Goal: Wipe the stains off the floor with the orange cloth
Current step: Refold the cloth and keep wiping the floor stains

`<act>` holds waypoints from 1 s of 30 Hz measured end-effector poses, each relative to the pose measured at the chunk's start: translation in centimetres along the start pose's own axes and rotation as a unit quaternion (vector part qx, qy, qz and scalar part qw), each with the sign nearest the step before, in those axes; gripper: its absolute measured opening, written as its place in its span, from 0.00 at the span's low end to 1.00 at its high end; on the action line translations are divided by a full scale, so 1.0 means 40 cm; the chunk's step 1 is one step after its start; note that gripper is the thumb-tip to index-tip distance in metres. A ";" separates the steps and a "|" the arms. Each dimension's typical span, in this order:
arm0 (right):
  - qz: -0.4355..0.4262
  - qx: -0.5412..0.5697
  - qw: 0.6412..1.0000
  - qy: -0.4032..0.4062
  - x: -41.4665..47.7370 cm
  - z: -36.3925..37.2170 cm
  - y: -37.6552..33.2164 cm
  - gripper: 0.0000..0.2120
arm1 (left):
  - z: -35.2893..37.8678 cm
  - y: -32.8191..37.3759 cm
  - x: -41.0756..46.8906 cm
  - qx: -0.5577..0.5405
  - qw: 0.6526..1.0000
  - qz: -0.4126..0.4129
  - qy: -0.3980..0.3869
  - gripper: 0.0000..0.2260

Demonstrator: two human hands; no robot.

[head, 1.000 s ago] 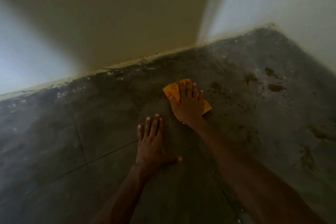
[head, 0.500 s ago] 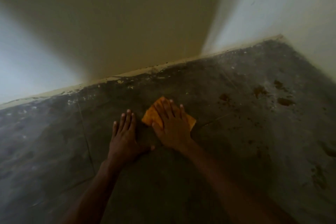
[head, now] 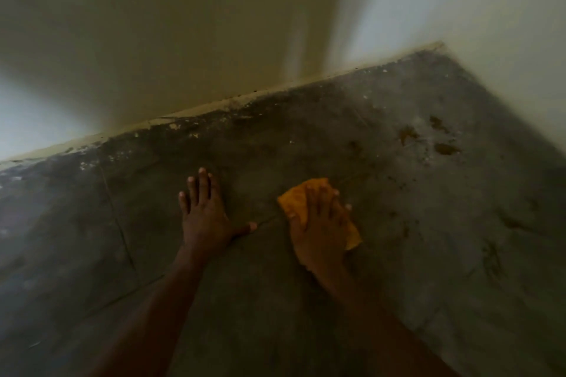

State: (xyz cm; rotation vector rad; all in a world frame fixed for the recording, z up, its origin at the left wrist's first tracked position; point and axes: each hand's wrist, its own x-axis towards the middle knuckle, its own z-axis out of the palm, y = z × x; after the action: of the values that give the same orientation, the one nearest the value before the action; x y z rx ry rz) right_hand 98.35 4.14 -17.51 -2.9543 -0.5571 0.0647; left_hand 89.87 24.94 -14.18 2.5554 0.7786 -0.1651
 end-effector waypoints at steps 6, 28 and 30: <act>-0.095 -0.016 0.995 0.014 0.304 -0.005 -0.042 0.32 | 0.012 0.059 0.114 0.021 0.998 0.030 -0.052 0.67; 0.094 -0.004 0.995 0.041 -0.160 -0.044 0.357 0.34 | 0.138 0.390 0.033 0.140 0.956 0.184 -0.178 0.66; 0.115 -0.017 0.993 0.012 -0.221 -0.046 0.450 0.36 | 0.143 0.435 0.067 0.155 0.950 0.189 -0.195 0.67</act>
State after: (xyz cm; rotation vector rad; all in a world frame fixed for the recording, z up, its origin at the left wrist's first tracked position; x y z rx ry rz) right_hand 96.73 -15.92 -18.06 -3.0332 -0.2136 0.0443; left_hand 101.84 10.87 -13.02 2.7717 0.1135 -0.6901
